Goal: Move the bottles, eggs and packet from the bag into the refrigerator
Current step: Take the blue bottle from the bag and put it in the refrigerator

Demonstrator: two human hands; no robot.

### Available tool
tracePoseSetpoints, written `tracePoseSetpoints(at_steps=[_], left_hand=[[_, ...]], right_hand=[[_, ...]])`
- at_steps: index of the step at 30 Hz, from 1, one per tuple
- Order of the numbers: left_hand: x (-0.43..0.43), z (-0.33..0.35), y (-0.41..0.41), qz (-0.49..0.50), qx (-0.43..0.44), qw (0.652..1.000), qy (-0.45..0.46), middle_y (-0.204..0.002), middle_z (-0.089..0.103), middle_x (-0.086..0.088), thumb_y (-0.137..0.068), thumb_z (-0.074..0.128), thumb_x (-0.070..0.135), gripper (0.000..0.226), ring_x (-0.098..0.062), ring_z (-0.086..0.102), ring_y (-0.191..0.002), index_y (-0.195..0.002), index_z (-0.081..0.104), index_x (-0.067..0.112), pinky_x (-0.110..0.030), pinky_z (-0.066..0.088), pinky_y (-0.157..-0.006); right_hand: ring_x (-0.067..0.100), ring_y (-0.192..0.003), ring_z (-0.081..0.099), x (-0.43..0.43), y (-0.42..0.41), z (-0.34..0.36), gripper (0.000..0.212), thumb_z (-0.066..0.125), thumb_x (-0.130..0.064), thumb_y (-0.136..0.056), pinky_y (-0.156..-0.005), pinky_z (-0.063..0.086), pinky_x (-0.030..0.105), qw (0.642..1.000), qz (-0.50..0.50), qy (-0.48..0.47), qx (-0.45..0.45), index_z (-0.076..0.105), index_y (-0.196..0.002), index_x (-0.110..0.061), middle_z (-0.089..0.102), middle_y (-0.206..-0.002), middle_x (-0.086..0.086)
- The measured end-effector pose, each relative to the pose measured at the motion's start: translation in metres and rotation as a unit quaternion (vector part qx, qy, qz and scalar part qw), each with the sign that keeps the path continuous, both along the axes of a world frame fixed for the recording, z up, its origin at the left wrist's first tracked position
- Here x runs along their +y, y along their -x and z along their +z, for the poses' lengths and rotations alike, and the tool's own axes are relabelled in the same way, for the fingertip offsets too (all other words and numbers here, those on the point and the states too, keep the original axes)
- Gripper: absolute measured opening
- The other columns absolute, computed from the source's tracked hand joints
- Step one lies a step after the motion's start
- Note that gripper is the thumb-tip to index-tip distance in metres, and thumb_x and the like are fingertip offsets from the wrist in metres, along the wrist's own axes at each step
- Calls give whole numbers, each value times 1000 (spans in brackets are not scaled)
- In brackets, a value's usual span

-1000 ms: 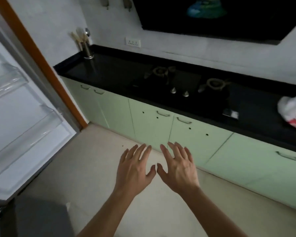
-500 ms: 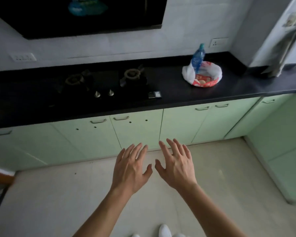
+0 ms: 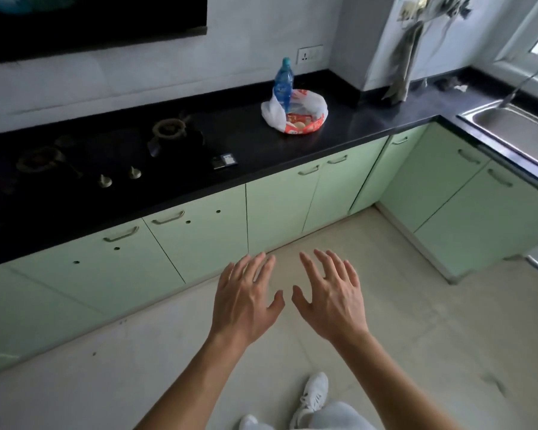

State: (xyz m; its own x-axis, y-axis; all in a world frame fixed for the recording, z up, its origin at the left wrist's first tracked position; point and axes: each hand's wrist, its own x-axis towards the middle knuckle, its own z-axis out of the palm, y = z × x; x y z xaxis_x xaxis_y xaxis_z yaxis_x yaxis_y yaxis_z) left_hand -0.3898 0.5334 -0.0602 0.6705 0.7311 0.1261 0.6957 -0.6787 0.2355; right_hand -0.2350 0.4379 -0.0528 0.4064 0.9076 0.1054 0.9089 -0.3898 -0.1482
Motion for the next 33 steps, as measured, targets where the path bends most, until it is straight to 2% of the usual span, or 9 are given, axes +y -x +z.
tracePoseSetpoints(at_steps=[9, 16, 27, 33], left_hand=[[12, -1, -56, -71, 10, 997, -7, -146, 53, -1, -88, 41, 55, 66, -22, 47, -135, -145, 46, 22, -43, 38, -111], [50, -2, -140, -92, 15, 996, -13, -145, 55, -2, -86, 43, 53, 66, -24, 49, -133, -144, 47, 22, -45, 39, -110], [116, 11, -319, -54, 8, 998, -14, -143, 56, -1, -86, 43, 54, 66, -22, 50, -132, -143, 50, 22, -45, 43, -107], [145, 13, -379, -18, 4, 1000, -18, -141, 58, -1, -85, 49, 51, 63, -22, 53, -129, -141, 53, 21, -43, 45, -106]], right_hand=[[30, -140, 42, -7, -40, -5, 68, 44, -60, -88, -115, 34, 51, 997, -72, -10, 8, 45, -146, -24, 51, -146, 9], [31, -140, 42, 20, -119, -11, 67, 43, -59, -87, -115, 33, 52, 994, -100, -31, 19, 46, -145, -24, 52, -146, 9], [28, -140, 41, 88, -309, 3, 67, 42, -60, -87, -116, 32, 51, 995, -82, -45, 20, 45, -145, -26, 51, -146, 6], [30, -137, 46, 120, -375, -5, 66, 47, -59, -86, -114, 35, 51, 997, -60, -36, 32, 48, -142, -25, 55, -142, 7]])
